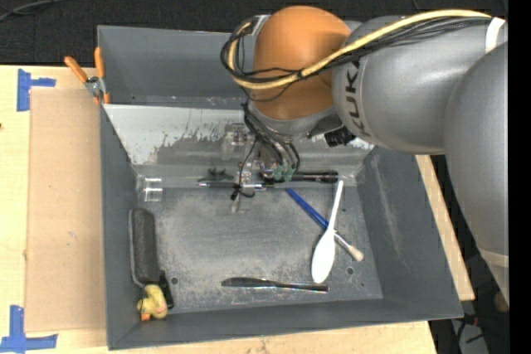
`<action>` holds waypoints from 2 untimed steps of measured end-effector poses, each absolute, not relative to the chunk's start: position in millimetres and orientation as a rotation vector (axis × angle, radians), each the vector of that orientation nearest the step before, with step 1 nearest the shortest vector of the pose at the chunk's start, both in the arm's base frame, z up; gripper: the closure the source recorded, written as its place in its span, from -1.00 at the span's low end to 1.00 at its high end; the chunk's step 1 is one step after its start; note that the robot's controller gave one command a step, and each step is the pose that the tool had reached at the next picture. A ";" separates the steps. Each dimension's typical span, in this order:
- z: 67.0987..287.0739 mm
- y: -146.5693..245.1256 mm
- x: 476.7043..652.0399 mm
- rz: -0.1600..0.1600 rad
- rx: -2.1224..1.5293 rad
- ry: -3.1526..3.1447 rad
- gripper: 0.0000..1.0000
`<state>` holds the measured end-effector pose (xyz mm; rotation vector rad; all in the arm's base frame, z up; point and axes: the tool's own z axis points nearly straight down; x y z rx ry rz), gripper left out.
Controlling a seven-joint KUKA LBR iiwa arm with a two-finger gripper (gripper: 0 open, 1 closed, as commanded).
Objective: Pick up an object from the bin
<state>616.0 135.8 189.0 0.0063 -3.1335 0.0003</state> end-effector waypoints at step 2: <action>148.7 122.4 564.7 -0.002 0.281 -3.128 -1.00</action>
Offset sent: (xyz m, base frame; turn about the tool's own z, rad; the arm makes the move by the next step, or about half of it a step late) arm -0.1414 -0.0378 -0.1190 -0.4794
